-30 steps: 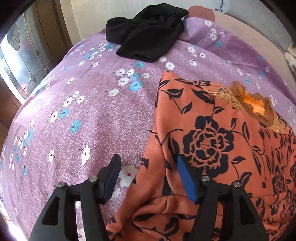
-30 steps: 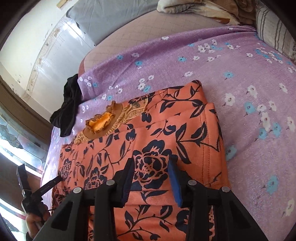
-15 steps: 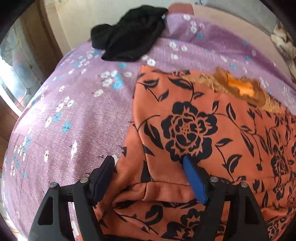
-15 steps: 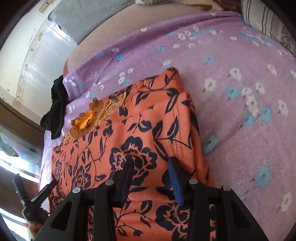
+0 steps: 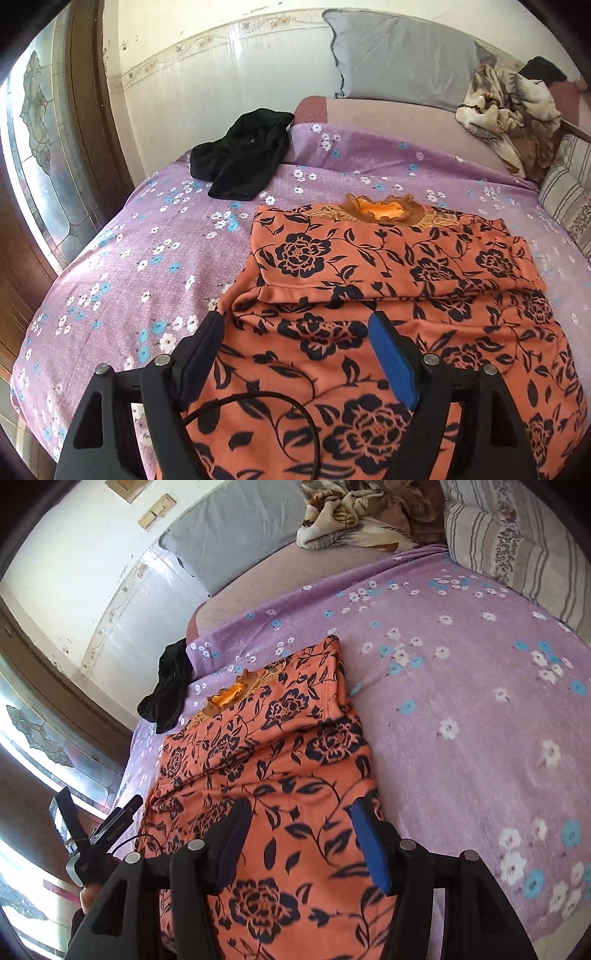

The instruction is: Fold small clothes

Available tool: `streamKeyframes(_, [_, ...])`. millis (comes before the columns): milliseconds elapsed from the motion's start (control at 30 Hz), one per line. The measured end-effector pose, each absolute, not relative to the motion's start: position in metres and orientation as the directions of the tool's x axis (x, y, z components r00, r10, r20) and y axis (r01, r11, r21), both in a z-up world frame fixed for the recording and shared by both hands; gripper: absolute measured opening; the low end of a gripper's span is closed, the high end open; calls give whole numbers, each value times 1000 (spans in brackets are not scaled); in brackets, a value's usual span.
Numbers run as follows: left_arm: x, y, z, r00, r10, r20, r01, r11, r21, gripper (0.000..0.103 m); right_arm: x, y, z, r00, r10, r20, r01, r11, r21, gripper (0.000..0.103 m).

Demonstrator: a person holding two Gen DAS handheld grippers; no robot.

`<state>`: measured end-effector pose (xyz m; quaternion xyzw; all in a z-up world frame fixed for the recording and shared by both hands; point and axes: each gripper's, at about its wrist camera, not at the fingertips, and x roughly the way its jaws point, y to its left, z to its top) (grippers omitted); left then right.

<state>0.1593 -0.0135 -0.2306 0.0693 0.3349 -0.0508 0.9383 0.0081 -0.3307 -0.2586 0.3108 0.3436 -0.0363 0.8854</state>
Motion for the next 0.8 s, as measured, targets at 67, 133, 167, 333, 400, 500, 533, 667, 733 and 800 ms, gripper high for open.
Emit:
streamKeyframes(67, [141,-8,-212,794,-57,-605,146,984,98,81,-10,-328,-254,787,148,-599,249,812,528,60])
streamKeyframes(133, [120,-1,-185,836,-33,-547,121,985,126,81,-24,-328,-249,811,145,-566,219,822,525,60])
streamKeyframes(167, [112,4,-169,856,-27,-516,111,985,132,83,-28,-328,-248,816,142,-561,212,829,518,60])
streamKeyframes(333, [62,34,-83,939,9,-343,45,988,149,92,-38,-328,-247,823,142,-551,206,829,520,60])
streamKeyframes(400, [41,42,-58,959,20,-283,29,986,167,98,-45,-325,-249,818,158,-553,194,830,524,60])
streamKeyframes(500, [16,46,-43,966,2,-259,49,980,192,103,-58,-311,-255,790,200,-580,158,847,508,60])
streamKeyframes(533, [10,46,-44,962,-8,-273,62,980,191,103,-63,-307,-257,779,214,-590,145,854,500,60])
streamKeyframes(667, [2,42,-84,901,-67,-428,133,983,125,103,-81,-292,-265,748,259,-611,107,862,496,60])
streamKeyframes(733, [8,37,-115,829,-76,-555,154,983,96,103,-87,-287,-266,737,271,-619,101,861,498,60])
streamKeyframes(800, [12,35,-139,769,-96,-632,153,988,35,103,-92,-281,-266,728,278,-627,97,863,496,62])
